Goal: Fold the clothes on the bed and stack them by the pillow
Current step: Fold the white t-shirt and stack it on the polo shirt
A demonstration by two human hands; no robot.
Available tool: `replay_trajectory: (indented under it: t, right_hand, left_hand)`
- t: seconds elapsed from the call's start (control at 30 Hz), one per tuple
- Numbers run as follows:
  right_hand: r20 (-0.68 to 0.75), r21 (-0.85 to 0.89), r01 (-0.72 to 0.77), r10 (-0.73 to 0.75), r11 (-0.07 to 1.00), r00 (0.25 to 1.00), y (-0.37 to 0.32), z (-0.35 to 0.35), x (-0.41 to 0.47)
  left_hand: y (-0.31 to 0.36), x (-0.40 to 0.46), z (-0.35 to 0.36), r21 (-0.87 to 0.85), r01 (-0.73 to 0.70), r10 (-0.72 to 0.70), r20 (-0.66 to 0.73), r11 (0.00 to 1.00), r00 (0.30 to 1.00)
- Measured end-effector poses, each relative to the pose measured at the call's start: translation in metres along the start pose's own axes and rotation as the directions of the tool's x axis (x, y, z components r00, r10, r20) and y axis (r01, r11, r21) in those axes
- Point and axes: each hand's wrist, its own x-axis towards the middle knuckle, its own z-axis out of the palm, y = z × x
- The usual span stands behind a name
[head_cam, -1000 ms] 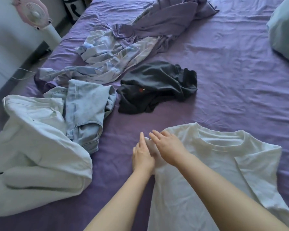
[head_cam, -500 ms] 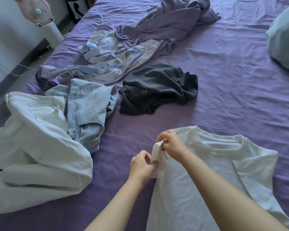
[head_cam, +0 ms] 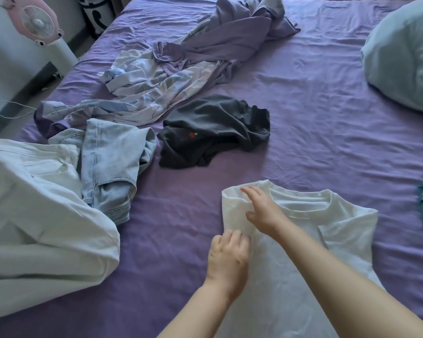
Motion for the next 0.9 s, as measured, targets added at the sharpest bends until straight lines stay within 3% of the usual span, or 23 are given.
replay_trajectory:
  t: [0.1,0.2,0.3,0.37,0.57,0.7,0.83,0.9]
  right_hand:
    - [-0.132,-0.263,0.043,-0.080,0.964,0.988,0.014,0.012,-0.017]
    - [-0.084,-0.477,0.036,-0.087,0.878,0.993,0.039,0.035,-0.040]
    - [0.010,-0.578,0.065,-0.073,0.813,0.997,0.056,0.046,-0.061]
    - [0.035,-0.641,0.071,-0.064,0.764,0.997,0.067,0.052,-0.068]
    - [0.064,-0.637,0.028,0.017,0.770,0.998,0.078,0.058,-0.112]
    - [0.036,-0.611,0.015,0.009,0.792,0.999,0.093,0.070,-0.172]
    - [0.047,-0.614,-0.007,0.045,0.790,0.998,0.103,0.085,-0.234]
    - [0.062,-0.622,-0.011,0.063,0.783,0.996,0.106,0.092,-0.264]
  left_hand:
    - [-0.010,0.010,0.006,0.066,0.021,-0.026,0.075,0.998,0.997]
    - [-0.022,0.022,0.015,0.158,-0.002,-0.038,0.252,0.987,0.967]
    - [-0.030,0.031,0.023,0.186,-0.116,0.012,0.483,0.976,0.876]
    - [-0.031,0.036,0.021,0.238,-0.107,-0.056,0.589,0.966,0.806]
    - [-0.009,0.024,0.018,0.286,-0.003,-0.150,0.512,0.958,0.846]
    - [0.022,-0.045,0.018,0.213,0.001,-0.103,0.468,0.977,0.878]
    - [0.053,-0.121,0.024,0.166,0.087,-0.166,0.552,0.982,0.817]
    - [0.063,-0.149,0.024,0.188,0.171,-0.253,0.636,0.967,0.729]
